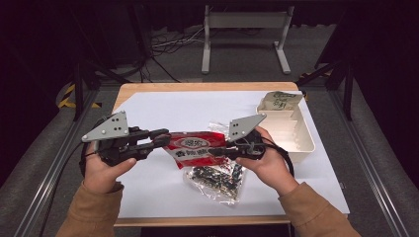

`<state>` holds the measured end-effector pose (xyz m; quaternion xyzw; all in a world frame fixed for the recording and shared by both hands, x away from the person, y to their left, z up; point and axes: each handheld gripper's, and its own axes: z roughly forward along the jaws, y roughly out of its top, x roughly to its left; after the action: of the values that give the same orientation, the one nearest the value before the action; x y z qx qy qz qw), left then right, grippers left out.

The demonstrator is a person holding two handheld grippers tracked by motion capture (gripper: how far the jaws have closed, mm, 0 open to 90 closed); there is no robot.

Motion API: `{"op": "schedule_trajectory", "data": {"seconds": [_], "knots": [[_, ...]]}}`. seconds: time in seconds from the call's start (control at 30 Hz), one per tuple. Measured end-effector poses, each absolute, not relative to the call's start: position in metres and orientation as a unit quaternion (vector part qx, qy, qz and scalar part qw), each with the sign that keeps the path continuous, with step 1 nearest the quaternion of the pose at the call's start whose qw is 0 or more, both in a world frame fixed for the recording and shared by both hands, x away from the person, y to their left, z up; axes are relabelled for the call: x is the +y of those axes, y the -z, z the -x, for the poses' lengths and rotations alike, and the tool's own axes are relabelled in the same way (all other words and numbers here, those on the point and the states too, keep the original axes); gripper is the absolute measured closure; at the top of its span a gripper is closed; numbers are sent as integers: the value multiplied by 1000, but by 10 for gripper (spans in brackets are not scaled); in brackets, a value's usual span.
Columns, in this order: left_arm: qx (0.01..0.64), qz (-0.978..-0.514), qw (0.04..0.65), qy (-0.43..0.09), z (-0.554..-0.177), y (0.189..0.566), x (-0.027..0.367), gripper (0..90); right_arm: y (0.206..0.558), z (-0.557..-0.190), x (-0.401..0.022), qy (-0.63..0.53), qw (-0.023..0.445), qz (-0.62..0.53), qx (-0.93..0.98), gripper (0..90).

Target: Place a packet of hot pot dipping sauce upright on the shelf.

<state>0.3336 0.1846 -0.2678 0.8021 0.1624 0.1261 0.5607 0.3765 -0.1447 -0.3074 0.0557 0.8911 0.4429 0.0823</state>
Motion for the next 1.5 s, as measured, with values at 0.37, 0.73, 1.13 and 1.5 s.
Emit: {"op": "schedule_trajectory", "data": {"seconds": [0.37,0.73,1.13,1.5], "knots": [[163,-783,583,-143,-337,271,185,455,294,-378,-167,-443,99,-73,888,881],[177,-774,588,-157,-341,274,196,408,284,-379,-190,-449,115,-94,881,882],[205,-772,579,-161,-351,282,209,394,273,-383,-223,-461,131,-128,868,882],[235,-776,562,-165,-362,292,216,352,268,-390,-252,-466,148,-159,858,883]]}}
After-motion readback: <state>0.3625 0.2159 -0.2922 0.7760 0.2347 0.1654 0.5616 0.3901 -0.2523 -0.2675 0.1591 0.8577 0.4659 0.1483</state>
